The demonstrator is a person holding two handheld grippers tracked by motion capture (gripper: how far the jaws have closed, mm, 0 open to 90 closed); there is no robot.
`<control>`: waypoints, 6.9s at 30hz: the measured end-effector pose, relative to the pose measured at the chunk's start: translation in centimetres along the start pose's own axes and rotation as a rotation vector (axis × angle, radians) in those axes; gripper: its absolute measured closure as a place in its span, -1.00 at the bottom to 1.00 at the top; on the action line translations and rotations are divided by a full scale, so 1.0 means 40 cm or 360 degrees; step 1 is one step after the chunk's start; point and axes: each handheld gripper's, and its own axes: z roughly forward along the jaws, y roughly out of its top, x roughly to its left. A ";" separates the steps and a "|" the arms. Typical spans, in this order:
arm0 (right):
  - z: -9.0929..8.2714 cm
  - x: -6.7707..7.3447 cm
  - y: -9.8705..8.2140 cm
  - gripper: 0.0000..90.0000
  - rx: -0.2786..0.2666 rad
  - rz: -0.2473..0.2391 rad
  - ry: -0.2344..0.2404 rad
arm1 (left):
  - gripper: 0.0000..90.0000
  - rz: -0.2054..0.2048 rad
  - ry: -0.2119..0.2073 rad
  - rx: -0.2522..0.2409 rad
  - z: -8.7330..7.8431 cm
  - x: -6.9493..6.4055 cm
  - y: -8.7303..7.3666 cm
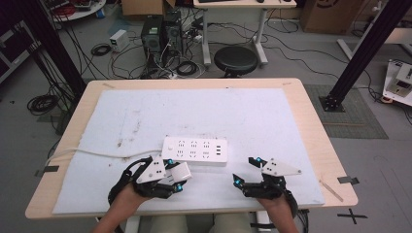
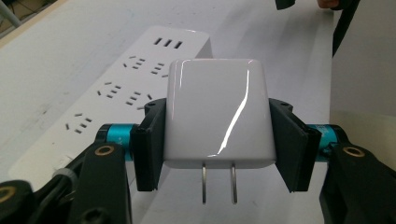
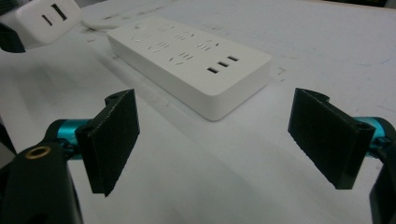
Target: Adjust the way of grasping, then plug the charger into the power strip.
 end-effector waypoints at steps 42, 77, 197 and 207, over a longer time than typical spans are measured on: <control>0.127 0.049 0.061 -0.57 0.0359 0.0663 0.0857 | -0.06 0.0466 0.0028 0.0083 0.091 -0.083 0.043; 0.171 0.049 0.070 0.35 0.0546 0.0809 0.1162 | -0.06 0.0627 0.0021 0.0071 0.104 -0.121 0.068; 0.111 -0.088 0.390 0.41 0.1193 -0.0898 0.0097 | -0.44 -0.0626 0.0484 -0.0365 -0.156 0.073 -0.133; 0.179 -0.049 0.414 0.42 0.1214 -0.0981 0.0152 | -0.44 -0.0623 0.0488 -0.0372 -0.168 0.072 -0.142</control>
